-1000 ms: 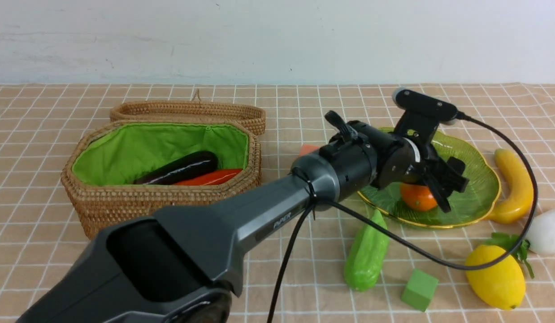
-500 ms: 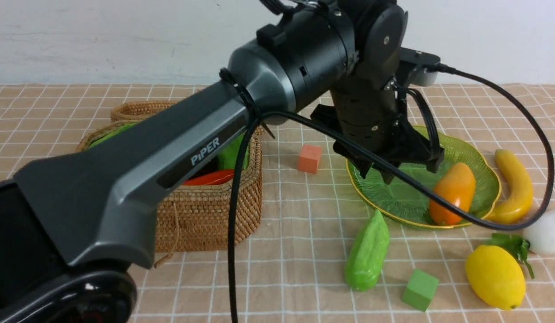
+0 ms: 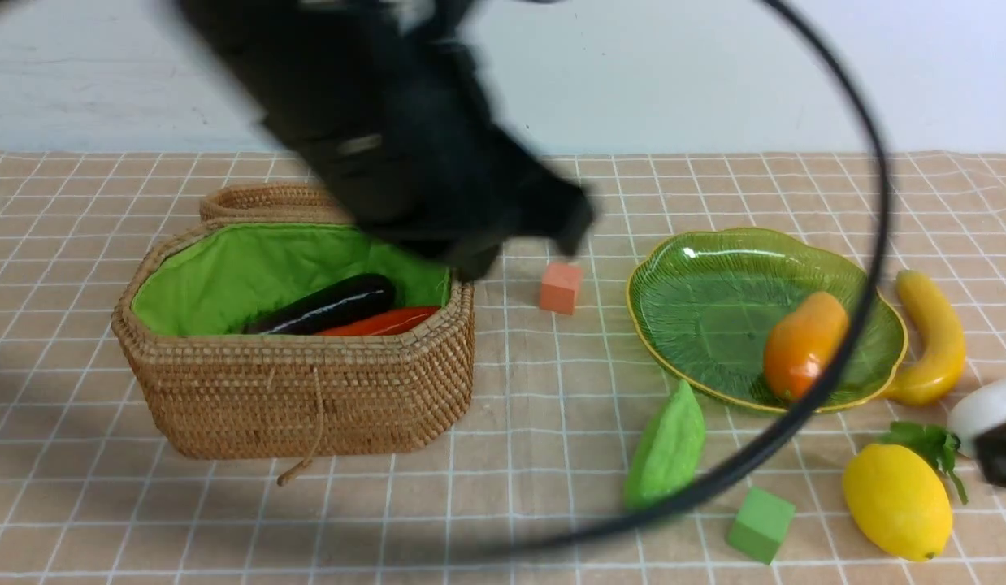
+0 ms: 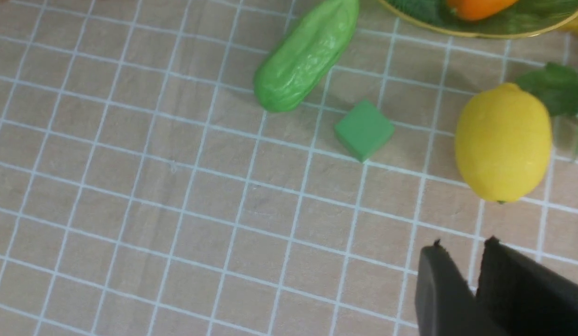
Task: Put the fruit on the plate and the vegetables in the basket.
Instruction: Take a chayote with your right arm and place it on the basket on the left.
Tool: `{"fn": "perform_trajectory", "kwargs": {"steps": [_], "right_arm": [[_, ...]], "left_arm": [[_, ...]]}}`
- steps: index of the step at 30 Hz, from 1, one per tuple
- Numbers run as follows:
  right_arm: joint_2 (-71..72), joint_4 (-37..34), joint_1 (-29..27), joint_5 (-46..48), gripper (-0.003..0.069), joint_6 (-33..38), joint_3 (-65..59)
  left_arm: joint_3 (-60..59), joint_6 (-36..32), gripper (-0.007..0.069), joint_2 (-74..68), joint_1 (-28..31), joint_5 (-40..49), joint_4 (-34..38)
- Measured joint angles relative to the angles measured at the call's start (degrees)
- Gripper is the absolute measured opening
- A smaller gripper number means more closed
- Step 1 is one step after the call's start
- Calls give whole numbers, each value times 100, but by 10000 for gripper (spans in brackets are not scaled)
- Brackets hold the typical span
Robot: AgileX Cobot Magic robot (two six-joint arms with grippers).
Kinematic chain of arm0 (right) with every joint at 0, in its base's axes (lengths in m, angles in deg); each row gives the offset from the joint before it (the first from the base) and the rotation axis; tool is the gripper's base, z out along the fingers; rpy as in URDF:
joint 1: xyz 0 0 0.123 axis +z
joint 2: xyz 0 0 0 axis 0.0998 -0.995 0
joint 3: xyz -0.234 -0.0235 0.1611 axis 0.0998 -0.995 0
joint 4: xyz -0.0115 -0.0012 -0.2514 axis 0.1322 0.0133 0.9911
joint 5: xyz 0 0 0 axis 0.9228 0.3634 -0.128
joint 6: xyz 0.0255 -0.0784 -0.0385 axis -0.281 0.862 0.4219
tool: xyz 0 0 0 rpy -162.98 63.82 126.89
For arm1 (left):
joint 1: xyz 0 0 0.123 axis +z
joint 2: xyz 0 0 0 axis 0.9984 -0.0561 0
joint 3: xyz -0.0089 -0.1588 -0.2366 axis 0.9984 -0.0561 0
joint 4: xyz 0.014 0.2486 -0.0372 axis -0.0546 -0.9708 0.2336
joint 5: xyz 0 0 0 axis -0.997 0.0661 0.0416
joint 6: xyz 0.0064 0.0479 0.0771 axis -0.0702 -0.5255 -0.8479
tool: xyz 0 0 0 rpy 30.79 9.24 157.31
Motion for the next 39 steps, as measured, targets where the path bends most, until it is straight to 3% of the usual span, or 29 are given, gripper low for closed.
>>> {"fn": "perform_trajectory", "kwargs": {"steps": [6,10,17,20,26,30,35,39], "right_arm": [[-1332,-345,0,-866,191,-318,38],[-2333,-512,0,-1303,307,-601,344],[-3950,-503,0,-1458,530,-1000,1018],[-4504,-322,0,-1612,580,-1110,1242],[-5345,-202,0,-1709,552,-1259,1691],[-5614,-190,0,-1693,435,-1259,1798],[-5622,-290,3,-1420,422,-919,1921],[-5168,-361,205,-778,422,-537,2806]], "left_arm": [[-2546,89,-13,2661,0,-1530,0],[-3860,89,-13,4282,0,-2490,0],[-4766,6,-13,5597,0,-2933,-14],[-4894,-13,-13,5915,0,-3006,-14],[-4913,-13,-13,5944,0,-3025,1],[-4919,-13,-13,5809,0,-3031,68],[-4924,-13,-13,5789,0,-3033,68],[-4924,-18,-13,5789,0,-3072,-180]]}}
